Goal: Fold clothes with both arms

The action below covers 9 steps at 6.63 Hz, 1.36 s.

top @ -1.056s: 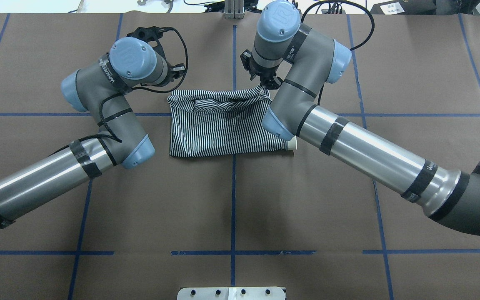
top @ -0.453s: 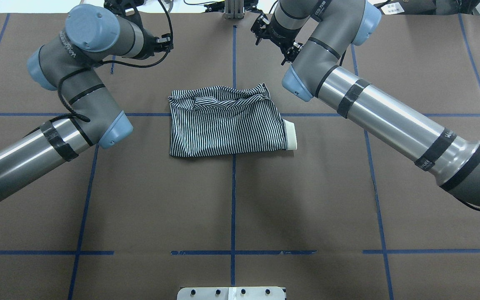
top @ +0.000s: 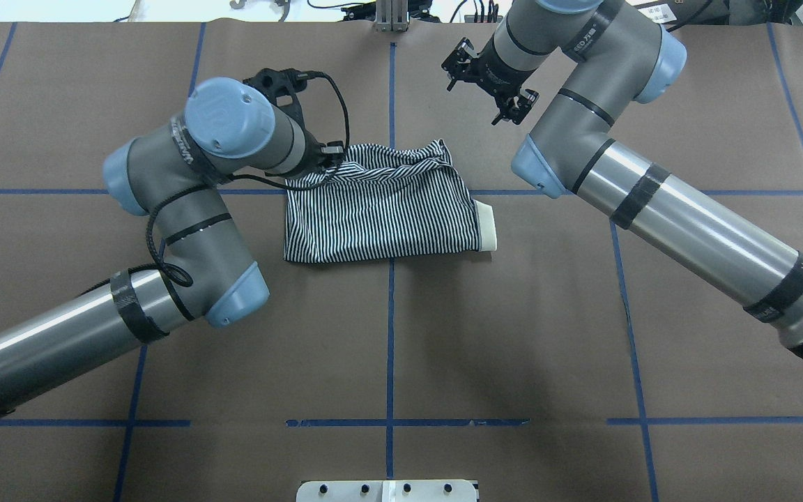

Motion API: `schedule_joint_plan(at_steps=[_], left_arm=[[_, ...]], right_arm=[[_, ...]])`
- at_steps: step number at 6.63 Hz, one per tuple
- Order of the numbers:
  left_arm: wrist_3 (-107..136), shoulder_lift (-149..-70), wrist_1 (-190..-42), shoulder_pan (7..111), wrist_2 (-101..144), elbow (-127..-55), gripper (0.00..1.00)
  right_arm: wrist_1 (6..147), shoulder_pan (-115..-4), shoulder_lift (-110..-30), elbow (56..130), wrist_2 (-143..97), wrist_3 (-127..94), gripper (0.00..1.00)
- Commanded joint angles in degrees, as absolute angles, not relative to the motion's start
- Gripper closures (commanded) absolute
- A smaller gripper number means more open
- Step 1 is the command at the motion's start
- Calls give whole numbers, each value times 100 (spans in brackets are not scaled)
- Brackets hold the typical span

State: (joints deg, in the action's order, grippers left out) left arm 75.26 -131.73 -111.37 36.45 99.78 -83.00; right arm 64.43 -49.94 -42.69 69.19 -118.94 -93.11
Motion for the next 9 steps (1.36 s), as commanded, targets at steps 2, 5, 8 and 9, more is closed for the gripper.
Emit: schedule_joint_plan(at_steps=[2,5,8,9], left_arm=[[7050,-13839,-11109,3322,9941,-7195,100],[6304,-14218,-12547,4136,9923,-5674,100],[6143,-14378,-12867,4753,10315,-5755,100],[6144,-14135,-12789,4824,10562,-6157,100]], right_arm=[[6451,-4975,-4482,7233,-11900,-9334,0],[6442,-4773,-5130,7959,-11892,-9387,0],[6425,-4362,-4993,7972,-11743,-9807,0],[6434,-4159,-4870,7937,-11455,-9956,0]])
